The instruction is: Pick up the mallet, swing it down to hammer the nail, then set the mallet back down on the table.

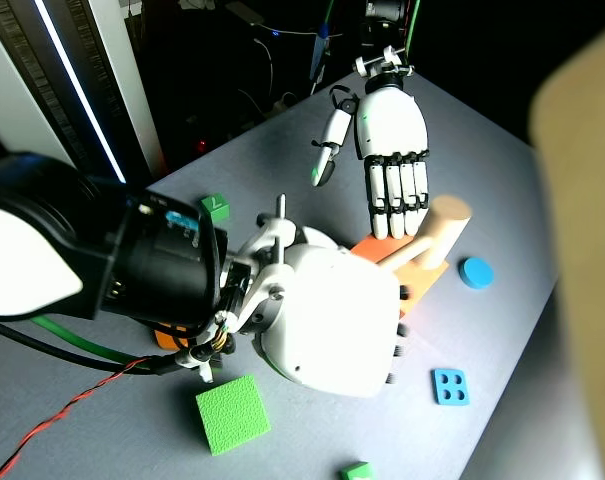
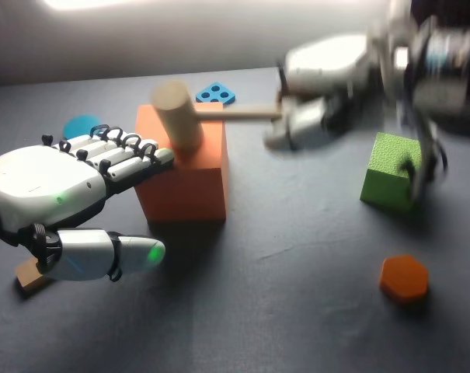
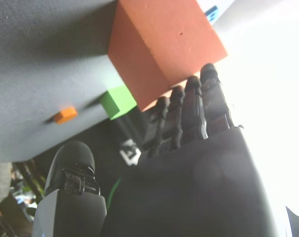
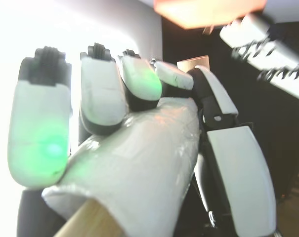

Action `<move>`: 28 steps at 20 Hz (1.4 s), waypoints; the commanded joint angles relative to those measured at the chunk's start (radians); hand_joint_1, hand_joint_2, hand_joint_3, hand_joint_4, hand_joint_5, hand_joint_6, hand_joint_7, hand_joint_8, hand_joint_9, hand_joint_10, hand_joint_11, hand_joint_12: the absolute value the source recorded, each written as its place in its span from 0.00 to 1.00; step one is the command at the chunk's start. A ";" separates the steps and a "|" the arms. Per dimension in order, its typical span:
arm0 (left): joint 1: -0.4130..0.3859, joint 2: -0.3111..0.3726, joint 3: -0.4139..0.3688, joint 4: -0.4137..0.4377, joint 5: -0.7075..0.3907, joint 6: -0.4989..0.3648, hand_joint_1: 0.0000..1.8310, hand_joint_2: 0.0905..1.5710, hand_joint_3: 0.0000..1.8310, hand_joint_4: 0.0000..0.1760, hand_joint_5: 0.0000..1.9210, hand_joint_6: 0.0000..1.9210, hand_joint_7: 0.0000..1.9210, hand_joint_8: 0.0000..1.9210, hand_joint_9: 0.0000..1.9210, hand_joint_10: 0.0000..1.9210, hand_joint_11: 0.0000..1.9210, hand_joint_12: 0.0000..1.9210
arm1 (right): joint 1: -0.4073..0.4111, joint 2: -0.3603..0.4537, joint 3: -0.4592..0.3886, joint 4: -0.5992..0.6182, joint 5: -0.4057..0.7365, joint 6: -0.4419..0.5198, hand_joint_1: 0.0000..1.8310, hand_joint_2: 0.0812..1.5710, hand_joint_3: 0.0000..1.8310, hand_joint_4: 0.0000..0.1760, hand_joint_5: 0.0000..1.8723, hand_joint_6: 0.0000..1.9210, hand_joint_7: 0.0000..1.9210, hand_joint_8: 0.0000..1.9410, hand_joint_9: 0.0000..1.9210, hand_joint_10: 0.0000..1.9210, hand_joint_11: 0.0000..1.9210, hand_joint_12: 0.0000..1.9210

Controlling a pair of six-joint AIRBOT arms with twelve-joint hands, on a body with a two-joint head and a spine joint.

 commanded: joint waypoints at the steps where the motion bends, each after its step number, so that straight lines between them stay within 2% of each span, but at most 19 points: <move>1: -0.006 -0.005 0.007 -0.003 -0.058 0.000 0.00 0.77 0.00 0.00 0.00 0.00 0.02 0.00 0.00 0.00 0.00 0.00 | 0.009 0.013 0.005 -0.040 0.039 -0.027 0.29 1.00 0.02 0.66 0.65 1.00 0.73 1.00 0.82 1.00 0.91 1.00; 2: -0.006 -0.005 0.007 -0.003 -0.058 0.000 0.00 0.77 0.00 0.00 0.00 0.00 0.01 0.00 0.00 0.00 0.00 0.00 | 0.007 0.024 0.004 -0.040 0.041 -0.003 0.29 1.00 0.03 0.75 0.66 1.00 0.73 1.00 0.83 1.00 0.91 1.00; 3: -0.006 -0.005 0.007 -0.003 -0.058 0.000 0.00 0.77 0.00 0.00 0.00 0.00 0.01 0.00 0.00 0.00 0.00 0.00 | 0.012 0.035 0.002 -0.040 0.047 0.017 0.29 1.00 0.03 0.75 0.66 1.00 0.73 1.00 0.83 1.00 0.91 1.00; 4: -0.006 -0.005 0.007 -0.003 -0.058 0.000 0.00 0.77 0.00 0.00 0.00 0.00 0.01 0.00 0.00 0.00 0.00 0.00 | 0.030 0.054 -0.007 -0.040 0.049 0.033 0.29 1.00 0.02 0.86 0.65 1.00 0.73 1.00 0.82 1.00 0.91 1.00; 5: -0.006 -0.005 0.007 -0.003 -0.058 0.000 0.00 0.77 0.00 0.00 0.01 0.00 0.02 0.00 0.01 0.00 0.00 0.00 | 0.043 0.076 -0.024 -0.040 0.047 0.034 0.28 1.00 0.03 0.92 0.65 1.00 0.73 1.00 0.82 1.00 0.90 1.00; 6: -0.006 -0.005 0.007 -0.003 -0.058 0.000 0.00 0.77 0.00 0.00 0.00 0.00 0.01 0.00 0.00 0.00 0.00 0.00 | 0.050 0.101 -0.050 -0.040 0.047 0.033 0.28 1.00 0.02 0.97 0.65 1.00 0.73 1.00 0.82 1.00 0.91 1.00; 7: -0.006 -0.005 0.007 -0.003 -0.058 0.000 0.00 0.77 0.00 0.00 0.00 0.00 0.01 0.00 0.00 0.00 0.00 0.00 | 0.049 0.134 -0.083 -0.040 0.056 0.030 0.28 1.00 0.02 0.97 0.65 1.00 0.73 1.00 0.82 1.00 0.91 1.00; 8: -0.006 -0.005 0.007 -0.003 -0.058 0.000 0.00 0.77 0.00 0.00 0.00 0.00 0.01 0.00 0.00 0.00 0.00 0.00 | 0.044 0.169 -0.123 -0.040 0.071 -0.013 0.28 1.00 0.03 1.00 0.64 1.00 0.72 1.00 0.81 1.00 0.90 1.00; 12: -0.006 -0.005 0.007 -0.003 -0.058 0.000 0.00 0.77 0.00 0.00 0.00 0.00 0.01 0.00 0.00 0.00 0.00 0.00 | -0.010 0.256 -0.219 -0.041 0.164 -0.188 0.27 1.00 0.02 1.00 0.63 1.00 0.72 1.00 0.82 1.00 0.90 1.00; 16: -0.006 -0.005 0.007 -0.003 -0.058 0.000 0.00 0.77 0.00 0.00 0.00 0.00 0.01 0.00 0.00 0.00 0.00 0.00 | -0.057 0.260 -0.232 -0.041 0.189 -0.290 0.28 1.00 0.02 1.00 0.63 1.00 0.71 1.00 0.80 1.00 0.89 1.00; 20: -0.009 -0.005 0.007 -0.003 -0.058 -0.001 0.00 0.77 0.00 0.00 0.00 0.00 0.02 0.00 0.01 0.00 0.00 0.00 | -0.114 0.252 -0.253 -0.041 0.220 -0.439 0.27 1.00 0.01 1.00 0.63 1.00 0.72 1.00 0.81 1.00 0.90 1.00; 24: -0.025 -0.004 0.010 -0.003 -0.051 -0.004 0.00 0.77 0.00 0.00 0.01 0.00 0.02 0.00 0.00 0.00 0.00 0.00 | -0.140 0.196 -0.237 -0.042 0.222 -0.484 0.27 1.00 0.02 1.00 0.63 1.00 0.72 1.00 0.81 1.00 0.90 1.00; 28: -0.065 -0.001 0.015 -0.003 -0.042 -0.004 0.00 0.77 0.00 0.00 0.00 0.00 0.01 0.00 0.00 0.00 0.00 0.00 | -0.100 0.121 -0.205 -0.042 0.201 -0.400 0.25 1.00 0.02 1.00 0.62 1.00 0.71 1.00 0.80 1.00 0.90 1.00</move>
